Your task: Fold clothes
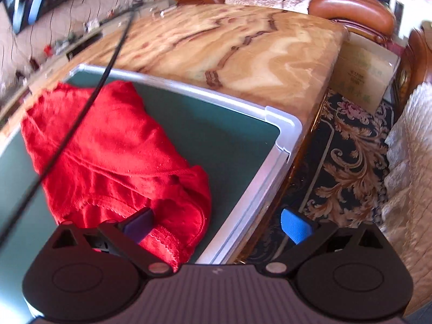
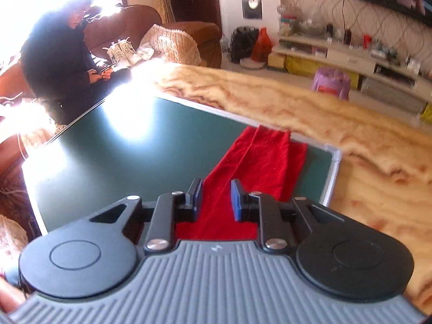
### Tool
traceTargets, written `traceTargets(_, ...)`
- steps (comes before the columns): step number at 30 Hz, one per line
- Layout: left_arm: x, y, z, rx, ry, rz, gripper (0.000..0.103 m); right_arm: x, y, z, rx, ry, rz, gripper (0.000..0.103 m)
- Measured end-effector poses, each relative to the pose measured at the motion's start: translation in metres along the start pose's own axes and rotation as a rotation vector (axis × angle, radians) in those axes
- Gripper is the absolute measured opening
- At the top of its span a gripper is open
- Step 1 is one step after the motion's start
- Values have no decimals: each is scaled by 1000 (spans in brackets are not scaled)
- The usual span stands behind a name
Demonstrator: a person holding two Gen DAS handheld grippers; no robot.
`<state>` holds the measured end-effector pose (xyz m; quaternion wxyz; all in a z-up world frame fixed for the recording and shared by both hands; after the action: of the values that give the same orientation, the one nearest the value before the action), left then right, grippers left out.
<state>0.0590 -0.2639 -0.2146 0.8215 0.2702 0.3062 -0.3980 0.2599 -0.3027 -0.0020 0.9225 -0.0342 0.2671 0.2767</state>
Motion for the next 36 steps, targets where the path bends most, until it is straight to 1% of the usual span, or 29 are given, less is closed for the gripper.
traceTargets(2, -4, -6, 0, 97, -35, 44, 103, -57, 9, 19, -57, -71, -54, 39)
traceTargets(3, -5, -9, -2, 161, -44, 74, 103, -83, 12, 29, -59, -99, -62, 40)
traceTargets(4, -4, -13, -4, 204, -43, 90, 103, -108, 16, 38, -61, -127, -70, 42)
traceTargets(5, -3, -15, -6, 221, -32, 90, 103, -129, 20, 45, -68, -144, -75, 44)
traceTargets(7, 0, -16, -12, 215, -2, 78, 103, -170, 29, 58, -92, -178, -81, 45)
traceTargets(9, 2, -10, -16, 194, 18, 92, 103, -201, 36, 67, -115, -203, -86, 47)
traceTargets(11, 0, 0, -17, 155, 18, 114, 103, -221, 42, 68, -121, -181, -41, 52)
traceTargets(13, -7, 10, -13, 83, -6, 114, 103, -230, 49, 60, -142, -147, 6, 53)
traceTargets(15, -14, 19, -9, -5, -28, 85, 103, -218, 50, 40, -139, -147, -28, 55)
traceTargets(16, -16, 22, -8, -36, -32, 71, 103, -201, 47, 24, -100, -142, -48, 55)
traceTargets(18, -21, 27, -6, -85, -48, 56, 103, -151, 34, -16, 19, -98, -92, 55)
traceTargets(19, -24, 30, -4, -108, -59, 46, 103, -119, 26, -41, 79, -59, -116, 55)
traceTargets(20, -28, 31, -3, -144, -73, 16, 103, -90, 20, -64, 116, -20, -132, 55)
traceTargets(22, -35, 34, -1, -224, -99, -61, 103, -27, 9, -110, 147, 70, -175, 55)
traceTargets(23, -40, 36, 1, -248, -116, -78, 103, -2, 6, -127, 142, 107, -189, 55)
traceTargets(25, -44, 44, 3, -273, -144, -63, 103, 35, 2, -146, 133, 121, -204, 55)
traceTargets(26, -46, 49, 3, -295, -151, -55, 103, 45, 0, -150, 147, 108, -209, 55)
traceTargets(28, -46, 62, 3, -359, -159, -53, 103, 60, -5, -157, 178, 89, -184, 54)
traceTargets(30, -48, 74, 4, -412, -178, -46, 103, 76, -4, -179, 133, 167, -167, 55)
traceTargets(32, -49, 86, 6, -457, -201, -26, 103, 74, -4, -189, 94, 116, -134, 54)
traceTargets(33, -49, 93, 6, -473, -206, 5, 103, 72, -7, -190, 126, 117, -126, 54)
traceTargets(35, -45, 105, 3, -499, -192, 75, 103, 67, -8, -187, 175, 138, -121, 55)
traceTargets(36, -42, 111, 1, -511, -181, 110, 103, 60, -4, -182, 173, 118, -117, 55)
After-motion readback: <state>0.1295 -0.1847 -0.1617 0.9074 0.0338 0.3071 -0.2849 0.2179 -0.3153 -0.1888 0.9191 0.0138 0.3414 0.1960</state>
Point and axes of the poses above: each gripper's, at about its wrist camera, not at the fingertips, and x roughly the way its jaws point, y to its left, z to its top, the point moved 8 cm from there along x, roughly the way its jaws point, and after that the axes turned 11 degrees about -y, right-handed, at the moved point
